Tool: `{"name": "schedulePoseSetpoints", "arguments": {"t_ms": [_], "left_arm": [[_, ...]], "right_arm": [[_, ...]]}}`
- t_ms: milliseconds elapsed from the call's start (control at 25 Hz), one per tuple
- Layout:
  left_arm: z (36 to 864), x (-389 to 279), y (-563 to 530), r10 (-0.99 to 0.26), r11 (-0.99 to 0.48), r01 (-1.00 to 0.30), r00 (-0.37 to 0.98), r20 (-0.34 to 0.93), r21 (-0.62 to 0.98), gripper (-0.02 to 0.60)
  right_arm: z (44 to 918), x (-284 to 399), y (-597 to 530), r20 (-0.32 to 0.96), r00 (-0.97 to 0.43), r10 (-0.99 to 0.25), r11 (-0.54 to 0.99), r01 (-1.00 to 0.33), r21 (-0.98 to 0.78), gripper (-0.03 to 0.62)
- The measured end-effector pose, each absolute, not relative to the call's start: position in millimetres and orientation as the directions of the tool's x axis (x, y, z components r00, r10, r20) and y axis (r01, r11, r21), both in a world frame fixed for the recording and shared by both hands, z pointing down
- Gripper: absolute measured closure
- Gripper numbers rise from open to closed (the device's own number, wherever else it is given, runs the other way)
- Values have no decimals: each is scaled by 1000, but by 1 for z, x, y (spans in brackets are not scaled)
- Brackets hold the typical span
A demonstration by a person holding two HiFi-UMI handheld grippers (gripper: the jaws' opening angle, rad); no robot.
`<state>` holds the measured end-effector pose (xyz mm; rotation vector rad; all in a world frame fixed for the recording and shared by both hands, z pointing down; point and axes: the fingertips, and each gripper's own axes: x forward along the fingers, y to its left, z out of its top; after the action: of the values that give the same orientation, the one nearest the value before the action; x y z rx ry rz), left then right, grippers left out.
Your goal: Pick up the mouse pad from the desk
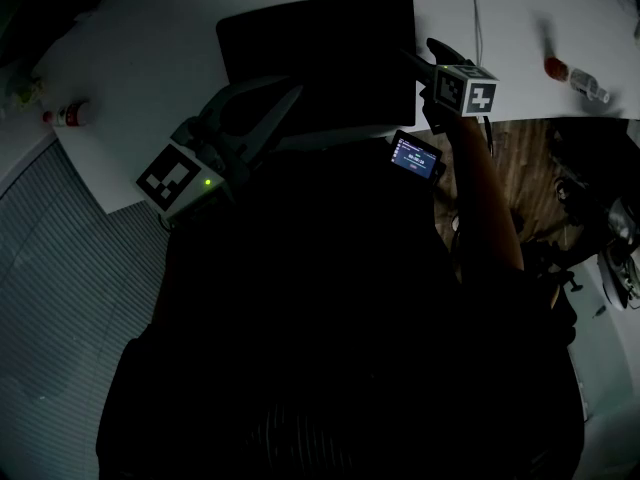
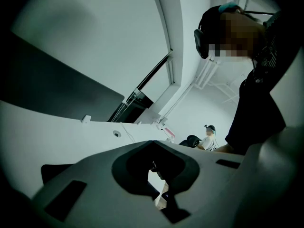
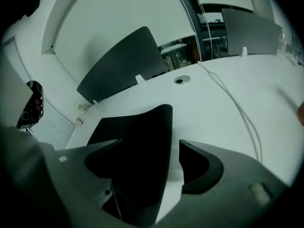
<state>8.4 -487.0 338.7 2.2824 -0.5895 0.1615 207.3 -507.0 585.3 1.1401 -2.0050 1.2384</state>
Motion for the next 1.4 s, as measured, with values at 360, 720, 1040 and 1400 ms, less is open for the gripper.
{"name": "schedulePoseSetpoints", "arguments": {"t_ms": [360, 720, 1040, 1400], "left_arm": [[349, -17, -487, -402, -564, -475, 873, 278, 675, 574], [355, -19, -482, -424, -527, -463, 870, 252, 713, 574], [357, -26, -472, -466, -502, -494, 846, 260, 710, 574], [352, -29, -465, -520, -480, -520, 817, 248, 707, 574]], "right_arm": [[628, 204, -488, 837, -474, -273, 214, -878, -427, 240], [635, 192, -474, 872, -461, -161, 300, -865, -402, 349], [614, 181, -479, 854, -498, -152, 372, -829, -418, 565], [591, 157, -482, 815, -571, -99, 442, -759, -478, 577]]}}
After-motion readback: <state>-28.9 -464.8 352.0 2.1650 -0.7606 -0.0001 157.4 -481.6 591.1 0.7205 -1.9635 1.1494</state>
